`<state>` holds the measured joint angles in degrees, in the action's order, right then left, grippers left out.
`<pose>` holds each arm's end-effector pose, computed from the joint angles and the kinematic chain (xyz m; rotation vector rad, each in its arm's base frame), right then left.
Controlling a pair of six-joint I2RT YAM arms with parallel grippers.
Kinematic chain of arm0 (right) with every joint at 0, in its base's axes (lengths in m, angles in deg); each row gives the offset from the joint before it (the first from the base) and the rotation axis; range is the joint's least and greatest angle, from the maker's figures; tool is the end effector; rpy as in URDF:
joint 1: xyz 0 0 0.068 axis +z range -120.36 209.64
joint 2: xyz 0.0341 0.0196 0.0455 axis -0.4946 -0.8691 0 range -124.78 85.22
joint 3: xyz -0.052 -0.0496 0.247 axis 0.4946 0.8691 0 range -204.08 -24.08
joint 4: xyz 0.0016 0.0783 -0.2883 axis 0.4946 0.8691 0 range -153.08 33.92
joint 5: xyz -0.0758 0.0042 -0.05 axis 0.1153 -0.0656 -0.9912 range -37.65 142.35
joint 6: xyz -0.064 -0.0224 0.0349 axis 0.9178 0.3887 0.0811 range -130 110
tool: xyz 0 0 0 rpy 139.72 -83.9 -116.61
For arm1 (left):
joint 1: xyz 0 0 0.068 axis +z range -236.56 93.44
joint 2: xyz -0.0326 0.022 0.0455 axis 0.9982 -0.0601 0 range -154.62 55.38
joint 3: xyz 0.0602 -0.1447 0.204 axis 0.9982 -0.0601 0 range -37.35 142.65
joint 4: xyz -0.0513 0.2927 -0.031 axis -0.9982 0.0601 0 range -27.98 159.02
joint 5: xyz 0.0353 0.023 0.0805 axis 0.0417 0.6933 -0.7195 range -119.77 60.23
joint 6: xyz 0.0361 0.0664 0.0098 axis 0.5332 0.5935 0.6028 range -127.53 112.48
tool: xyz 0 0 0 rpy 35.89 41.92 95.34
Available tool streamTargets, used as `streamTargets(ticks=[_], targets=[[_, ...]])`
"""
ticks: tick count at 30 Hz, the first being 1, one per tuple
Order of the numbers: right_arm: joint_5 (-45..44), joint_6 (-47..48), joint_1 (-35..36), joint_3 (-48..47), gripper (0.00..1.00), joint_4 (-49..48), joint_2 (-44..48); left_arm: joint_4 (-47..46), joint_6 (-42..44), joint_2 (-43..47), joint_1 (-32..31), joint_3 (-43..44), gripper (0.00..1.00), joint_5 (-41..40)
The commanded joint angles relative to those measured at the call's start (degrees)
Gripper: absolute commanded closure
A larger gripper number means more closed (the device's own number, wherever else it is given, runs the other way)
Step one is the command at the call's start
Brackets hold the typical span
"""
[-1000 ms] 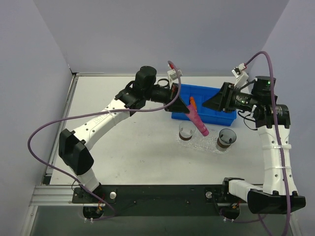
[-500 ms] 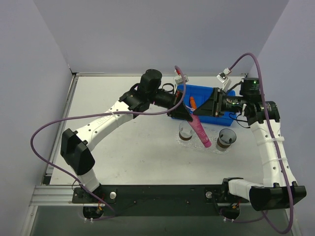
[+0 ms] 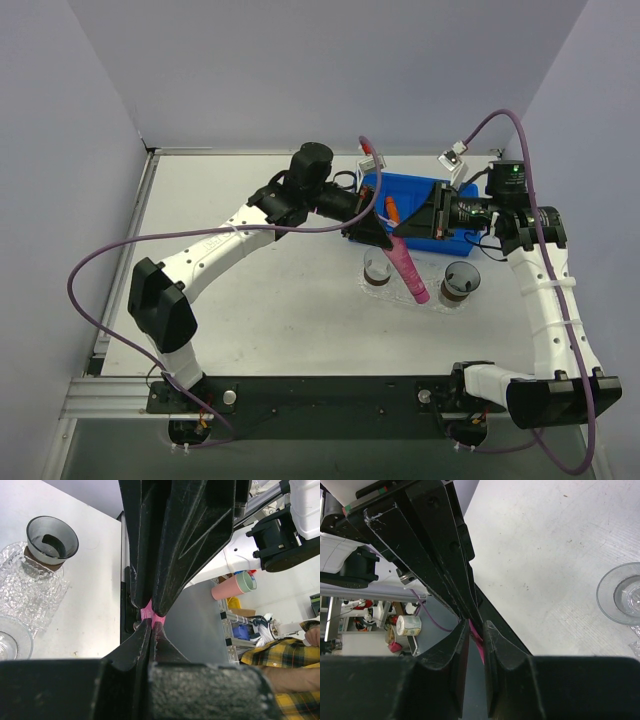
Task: Prepare toiletry sets of a toothbrush and toothpaste on the tray
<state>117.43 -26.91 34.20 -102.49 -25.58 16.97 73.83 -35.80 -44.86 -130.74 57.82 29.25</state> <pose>0.2818 0.0813 0.4066 -0.5208 1.9368 1.3841 0.2880 -0.3570 0.3609 1.0920 1.8372 -1.7637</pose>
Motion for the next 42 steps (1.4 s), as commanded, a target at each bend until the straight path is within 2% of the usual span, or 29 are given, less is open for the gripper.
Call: streamTargets(ticks=[1, 5, 11, 13, 19, 25, 28, 32, 33, 34, 36, 41, 42], targets=[[4.18, 0.21, 0.45, 0.72, 0.85, 0.12, 1.10, -5.31, -0.73, -0.21, 0.06, 2.47, 1.00, 0.56], [4.35, 0.21, 0.54, 1.33, 0.80, 0.12, 1.71, -6.01, -1.26, 0.05, 0.24, 2.03, 1.00, 0.48], [4.71, 0.30, 0.45, 2.21, 0.80, 0.12, 2.42, -7.50, -2.22, 0.75, 0.50, 0.89, 1.00, 0.22], [4.79, 0.38, 0.45, 2.21, 0.82, 0.21, 2.59, -8.30, -2.75, 1.02, 0.59, 0.45, 1.00, 0.13], [4.18, 0.56, 0.45, 2.30, 1.00, 0.12, 3.03, -9.09, -3.54, 1.54, 0.68, -0.34, 1.00, -0.75], [-1.52, 1.26, 0.45, 0.81, 1.00, -0.40, 4.44, -14.26, -8.10, 2.33, 0.94, -2.10, 1.00, -2.60], [-4.95, 1.26, 0.45, -0.42, 1.00, -1.19, 5.23, -18.66, -12.24, 2.51, 1.29, -3.85, 0.86, -3.04], [-8.03, -1.71, 0.45, -0.43, 1.00, -4.97, 6.81, -24.97, -16.63, 2.86, 1.56, -6.05, 0.57, -4.09], [-8.47, -2.25, 0.45, -0.43, 1.00, -5.76, 6.99, -26.30, -18.64, 2.86, 1.64, -7.01, 0.42, -4.01], [-8.83, -2.95, 0.45, -0.25, 1.00, -7.94, 7.25, -27.62, -19.62, 2.95, 1.91, -7.46, 0.36, -4.35], [-10.14, -6.10, 0.45, 0.97, 1.00, -13.02, 8.21, -32.71, -23.12, 3.30, 2.08, -8.51, 0.28, -5.14], [-13.39, -13.93, 0.54, 5.37, 1.00, -26.93, 11.29, -49.05, -32.88, 3.04, 1.82, -12.73, 0.24, -10.32], [-13.75, -16.03, 0.54, 6.42, 1.00, -30.52, 11.56, -49.69, -34.64, 2.52, 1.65, -12.91, 0.23, -10.77]])
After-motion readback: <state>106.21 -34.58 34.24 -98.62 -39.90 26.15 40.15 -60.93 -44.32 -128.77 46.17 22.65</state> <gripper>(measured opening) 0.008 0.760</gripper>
